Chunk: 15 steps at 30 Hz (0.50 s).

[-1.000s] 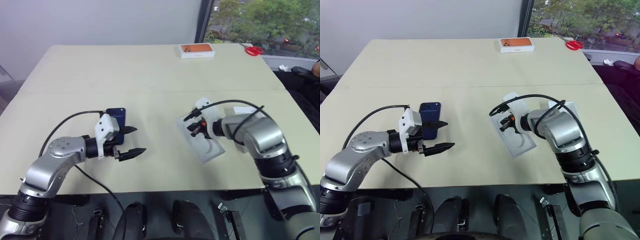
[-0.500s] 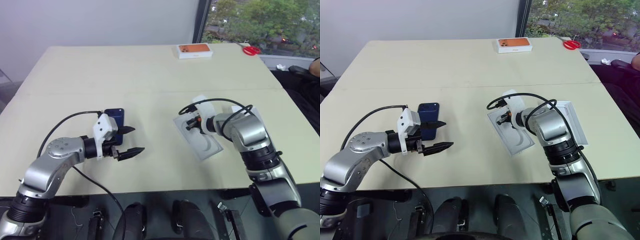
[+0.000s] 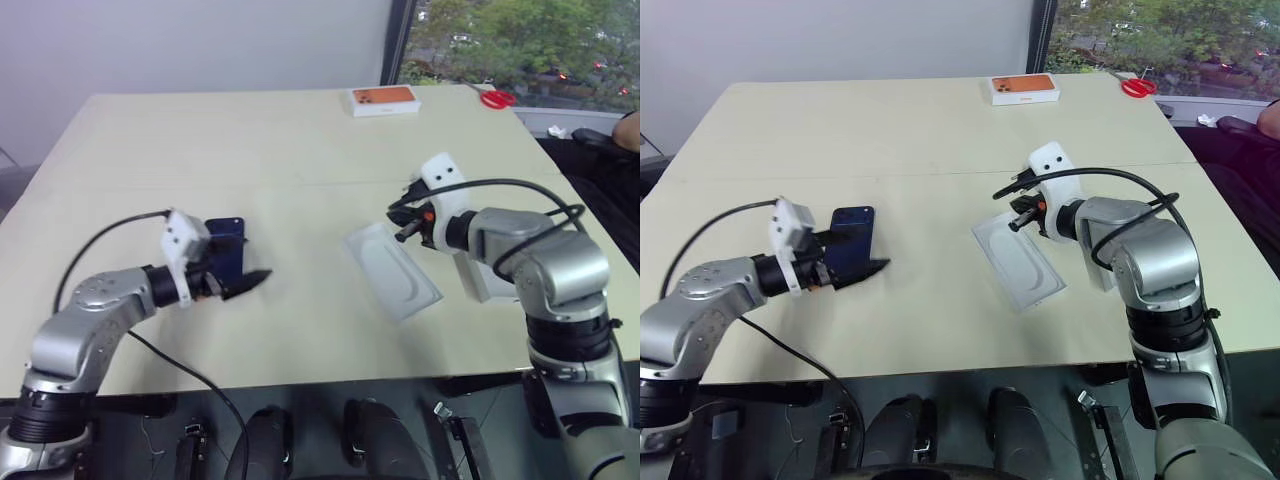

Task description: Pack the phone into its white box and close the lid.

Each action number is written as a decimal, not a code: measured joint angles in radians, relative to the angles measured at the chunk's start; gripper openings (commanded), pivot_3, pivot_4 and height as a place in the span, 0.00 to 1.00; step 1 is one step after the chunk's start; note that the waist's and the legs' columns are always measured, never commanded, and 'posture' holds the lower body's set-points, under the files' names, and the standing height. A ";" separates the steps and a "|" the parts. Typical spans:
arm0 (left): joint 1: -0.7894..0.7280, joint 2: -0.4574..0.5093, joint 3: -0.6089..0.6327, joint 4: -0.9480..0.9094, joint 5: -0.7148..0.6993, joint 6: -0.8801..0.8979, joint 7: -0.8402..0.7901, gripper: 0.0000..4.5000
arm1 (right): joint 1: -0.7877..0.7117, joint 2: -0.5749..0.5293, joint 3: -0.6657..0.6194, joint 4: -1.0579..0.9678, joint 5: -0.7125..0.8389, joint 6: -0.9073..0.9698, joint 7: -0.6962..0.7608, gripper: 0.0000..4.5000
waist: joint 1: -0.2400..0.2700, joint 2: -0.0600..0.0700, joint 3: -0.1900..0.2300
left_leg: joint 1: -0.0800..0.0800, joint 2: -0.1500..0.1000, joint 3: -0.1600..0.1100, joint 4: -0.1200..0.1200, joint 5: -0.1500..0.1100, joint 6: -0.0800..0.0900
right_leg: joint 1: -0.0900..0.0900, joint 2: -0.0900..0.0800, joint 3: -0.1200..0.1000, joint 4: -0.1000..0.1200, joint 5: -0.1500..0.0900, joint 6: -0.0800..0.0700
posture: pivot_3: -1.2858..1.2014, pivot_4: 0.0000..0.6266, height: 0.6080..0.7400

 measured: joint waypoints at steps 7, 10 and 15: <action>-0.109 -0.021 0.126 0.129 -0.016 0.206 0.235 1.00 | 0.008 0.078 0.151 0.004 -0.020 -0.090 -0.017 0.00 | 0.000 0.000 0.000 | 0.000 -0.001 0.000 0.000 0.000 0.000 | 0.000 -0.001 0.000 0.001 0.000 0.001 | 0.52 0.24 1.00; -0.182 -0.032 0.197 0.215 -0.039 0.377 0.364 1.00 | -0.016 0.120 0.240 0.038 -0.051 -0.140 -0.022 0.00 | -0.001 0.000 0.000 | 0.000 -0.001 0.000 0.000 0.000 -0.001 | 0.000 -0.001 0.000 0.001 0.000 0.001 | 0.52 0.24 1.00; -0.277 -0.044 0.278 0.333 -0.065 0.596 0.472 1.00 | -0.061 0.217 0.356 0.141 -0.099 -0.200 -0.029 0.00 | -0.002 -0.001 0.000 | 0.000 -0.001 0.000 0.000 0.001 -0.002 | 0.000 -0.001 0.000 0.001 0.001 0.001 | 0.52 0.24 1.00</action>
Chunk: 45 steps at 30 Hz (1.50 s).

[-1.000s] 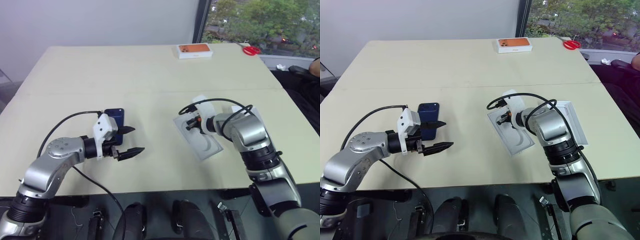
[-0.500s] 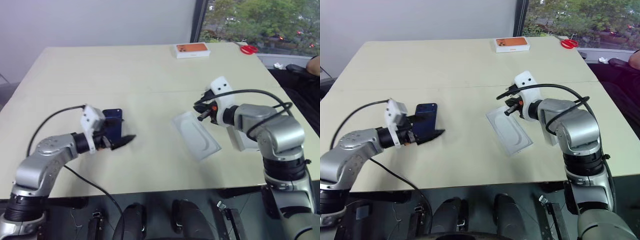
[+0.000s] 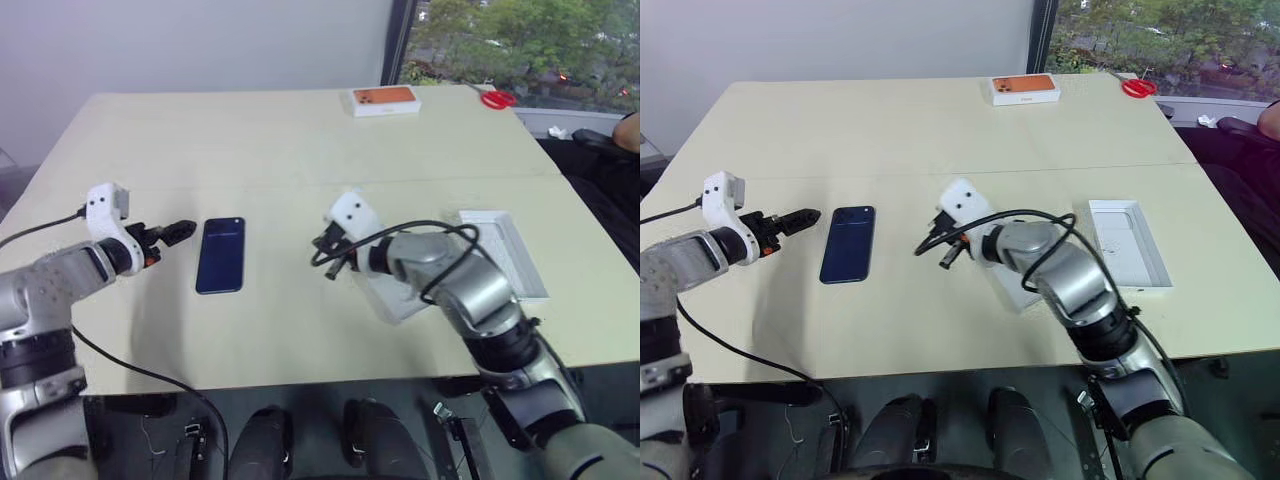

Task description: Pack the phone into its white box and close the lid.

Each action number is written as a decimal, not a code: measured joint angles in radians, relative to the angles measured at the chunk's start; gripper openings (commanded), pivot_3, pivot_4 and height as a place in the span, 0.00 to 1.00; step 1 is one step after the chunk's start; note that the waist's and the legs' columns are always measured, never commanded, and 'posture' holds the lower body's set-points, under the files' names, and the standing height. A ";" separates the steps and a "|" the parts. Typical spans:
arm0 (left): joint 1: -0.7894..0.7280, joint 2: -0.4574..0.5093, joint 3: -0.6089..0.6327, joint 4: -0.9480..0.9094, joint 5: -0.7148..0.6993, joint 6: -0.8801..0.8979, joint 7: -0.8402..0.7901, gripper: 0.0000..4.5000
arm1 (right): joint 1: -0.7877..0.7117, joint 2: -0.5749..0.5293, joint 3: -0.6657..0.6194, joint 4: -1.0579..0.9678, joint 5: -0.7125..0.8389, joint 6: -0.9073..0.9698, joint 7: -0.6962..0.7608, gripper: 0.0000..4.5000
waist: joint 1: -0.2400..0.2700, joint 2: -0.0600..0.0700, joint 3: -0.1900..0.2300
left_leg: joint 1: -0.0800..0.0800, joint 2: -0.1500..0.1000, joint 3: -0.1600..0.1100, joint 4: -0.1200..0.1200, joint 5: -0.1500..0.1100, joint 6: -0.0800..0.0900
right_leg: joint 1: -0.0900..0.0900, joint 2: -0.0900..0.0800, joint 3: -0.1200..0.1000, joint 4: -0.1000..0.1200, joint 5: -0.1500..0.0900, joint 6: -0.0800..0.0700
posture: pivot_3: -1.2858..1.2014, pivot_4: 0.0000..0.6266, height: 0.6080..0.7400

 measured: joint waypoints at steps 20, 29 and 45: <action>-0.052 -0.106 -0.049 -0.049 -0.047 0.305 -0.063 1.00 | -0.091 0.273 0.153 0.393 -0.122 -0.104 0.032 0.00 | 0.007 0.000 -0.002 | 0.003 -0.004 -0.001 -0.001 0.002 -0.004 | 0.003 -0.008 0.000 0.001 0.000 0.000 | 0.52 0.24 1.00; -0.018 -0.196 0.023 -0.061 -0.149 0.305 0.016 1.00 | -0.103 0.312 0.146 0.486 -0.170 -0.169 0.038 0.00 | 0.006 0.001 -0.003 | 0.010 -0.004 -0.002 -0.004 0.001 -0.004 | 0.009 -0.010 0.000 -0.001 0.000 0.000 | 0.52 0.24 1.00; -0.063 -0.203 0.133 0.114 -0.261 0.346 0.090 1.00 | -0.073 0.305 0.145 0.441 -0.200 -0.163 0.067 0.00 | -0.003 0.001 -0.003 | 0.010 -0.004 -0.002 -0.005 0.001 -0.004 | 0.008 -0.009 0.000 -0.001 0.000 0.000 | 0.52 0.24 1.00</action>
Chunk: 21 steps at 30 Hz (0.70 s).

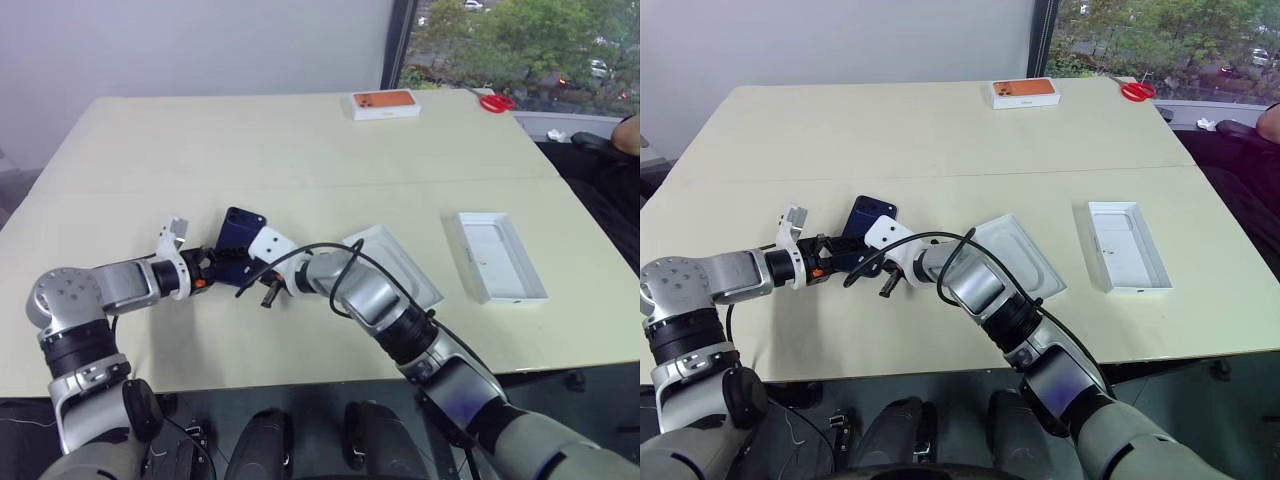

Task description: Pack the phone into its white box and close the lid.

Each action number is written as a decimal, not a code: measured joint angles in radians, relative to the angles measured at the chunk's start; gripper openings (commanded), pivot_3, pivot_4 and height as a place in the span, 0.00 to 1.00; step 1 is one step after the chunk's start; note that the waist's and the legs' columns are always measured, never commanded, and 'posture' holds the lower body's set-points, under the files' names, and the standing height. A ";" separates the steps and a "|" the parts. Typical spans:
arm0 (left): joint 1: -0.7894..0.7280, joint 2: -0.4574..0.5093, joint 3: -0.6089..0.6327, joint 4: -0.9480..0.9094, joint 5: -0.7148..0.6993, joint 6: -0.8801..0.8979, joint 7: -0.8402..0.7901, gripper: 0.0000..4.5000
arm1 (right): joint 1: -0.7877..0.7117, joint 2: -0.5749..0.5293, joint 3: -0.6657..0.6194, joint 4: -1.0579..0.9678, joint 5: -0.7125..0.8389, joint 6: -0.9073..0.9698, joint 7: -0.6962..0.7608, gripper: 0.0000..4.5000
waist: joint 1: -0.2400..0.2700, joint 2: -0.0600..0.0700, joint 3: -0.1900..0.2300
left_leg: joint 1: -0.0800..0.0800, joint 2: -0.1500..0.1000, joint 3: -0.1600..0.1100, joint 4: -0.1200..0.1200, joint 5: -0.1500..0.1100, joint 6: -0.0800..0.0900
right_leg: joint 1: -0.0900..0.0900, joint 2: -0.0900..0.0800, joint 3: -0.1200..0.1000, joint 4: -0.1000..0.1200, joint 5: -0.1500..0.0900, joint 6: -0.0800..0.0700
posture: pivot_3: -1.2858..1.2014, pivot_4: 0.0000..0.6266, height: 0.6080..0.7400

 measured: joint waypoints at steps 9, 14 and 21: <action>-0.056 0.051 -0.018 0.127 0.028 -0.001 -0.047 1.00 | 0.022 -0.023 0.000 -0.049 -0.005 0.026 0.002 0.00 | -0.001 0.000 0.000 | 0.000 0.000 0.000 0.000 0.000 -0.001 | 0.000 0.000 0.000 0.000 0.000 0.000 | 0.52 0.24 1.00; -0.080 0.082 -0.042 0.163 0.062 -0.003 -0.081 1.00 | 0.028 -0.035 -0.001 -0.070 -0.009 0.035 0.002 0.00 | -0.002 0.000 0.000 | 0.000 0.000 0.000 -0.002 0.000 -0.001 | -0.001 0.000 0.000 0.000 0.000 0.000 | 0.52 0.24 1.00; -0.084 0.095 -0.083 0.177 0.136 -0.022 -0.113 0.36 | 0.035 -0.048 -0.001 -0.099 -0.010 0.051 0.002 0.00 | -0.002 0.000 0.000 | -0.002 0.000 0.000 -0.003 0.001 -0.001 | -0.004 -0.001 0.000 0.000 0.000 0.000 | 0.52 0.24 1.00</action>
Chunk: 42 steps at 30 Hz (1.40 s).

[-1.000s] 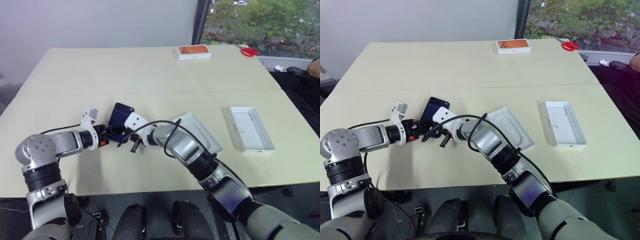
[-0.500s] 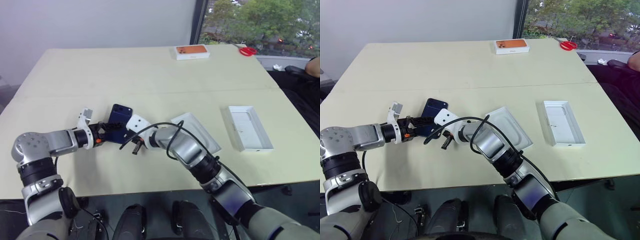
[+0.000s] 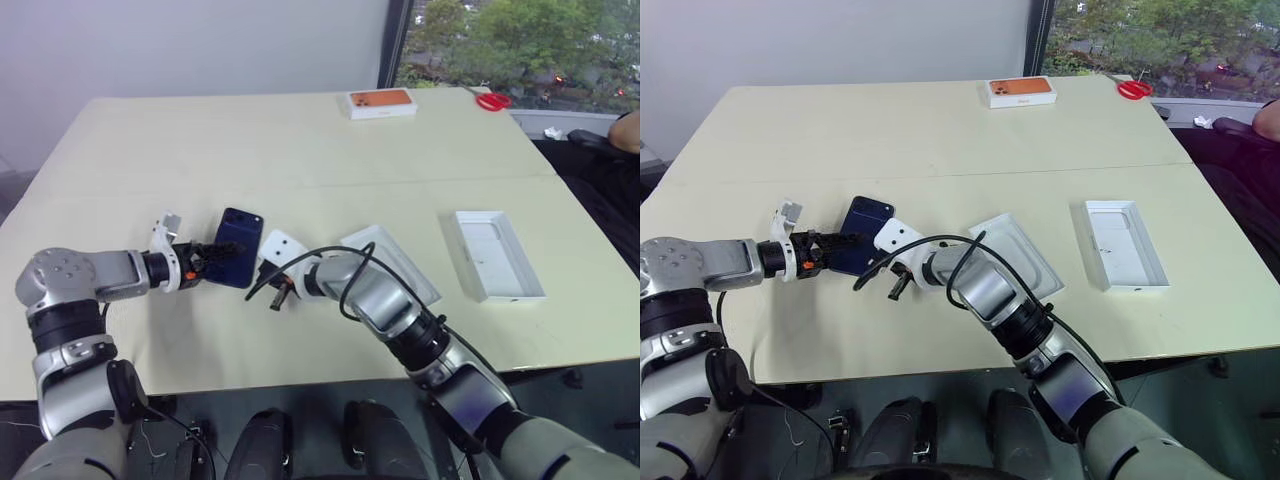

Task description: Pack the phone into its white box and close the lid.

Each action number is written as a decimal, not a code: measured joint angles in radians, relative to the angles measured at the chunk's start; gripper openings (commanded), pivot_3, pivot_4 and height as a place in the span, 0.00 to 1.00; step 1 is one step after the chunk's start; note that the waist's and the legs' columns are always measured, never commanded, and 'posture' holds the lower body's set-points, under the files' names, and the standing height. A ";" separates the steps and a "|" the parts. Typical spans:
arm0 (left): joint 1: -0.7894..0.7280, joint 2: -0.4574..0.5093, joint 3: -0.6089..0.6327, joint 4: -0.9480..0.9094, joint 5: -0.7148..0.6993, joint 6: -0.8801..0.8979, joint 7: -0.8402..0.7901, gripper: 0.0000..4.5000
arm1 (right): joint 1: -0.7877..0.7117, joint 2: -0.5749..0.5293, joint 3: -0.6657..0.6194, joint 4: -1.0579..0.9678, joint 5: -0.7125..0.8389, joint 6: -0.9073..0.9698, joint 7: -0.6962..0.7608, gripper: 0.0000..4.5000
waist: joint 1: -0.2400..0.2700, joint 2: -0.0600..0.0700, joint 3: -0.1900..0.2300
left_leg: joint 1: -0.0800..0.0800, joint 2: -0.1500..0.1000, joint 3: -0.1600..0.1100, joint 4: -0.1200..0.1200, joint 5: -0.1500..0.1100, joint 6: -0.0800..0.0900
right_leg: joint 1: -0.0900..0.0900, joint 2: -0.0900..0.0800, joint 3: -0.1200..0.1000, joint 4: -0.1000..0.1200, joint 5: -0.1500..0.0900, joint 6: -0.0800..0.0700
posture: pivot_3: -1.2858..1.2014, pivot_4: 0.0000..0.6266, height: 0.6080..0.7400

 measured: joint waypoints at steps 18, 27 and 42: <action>0.018 -0.007 0.014 -0.062 -0.005 0.022 -0.074 0.01 | 0.011 -0.104 -0.006 -0.125 -0.007 0.048 0.017 0.00 | 0.001 0.000 0.000 | -0.007 -0.001 0.000 0.000 0.001 -0.001 | -0.006 -0.003 0.000 0.000 0.000 0.000 | 0.52 0.24 1.00; 0.082 -0.162 0.015 -0.227 -0.171 0.022 0.072 0.01 | 0.004 -0.298 -0.197 -0.420 0.092 0.212 0.098 0.00 | 0.012 -0.001 0.001 | -0.014 -0.002 -0.001 0.002 0.000 0.000 | -0.009 -0.005 -0.002 -0.002 0.000 0.000 | 0.52 0.24 1.00; 0.073 -0.720 0.061 -0.551 -0.348 0.021 0.583 0.01 | 0.238 -0.804 -0.363 -0.473 0.108 0.159 0.158 0.00 | 0.032 -0.004 0.003 | -0.014 -0.003 -0.001 0.006 -0.001 0.004 | -0.006 0.000 -0.002 -0.004 0.000 0.000 | 0.52 0.24 1.00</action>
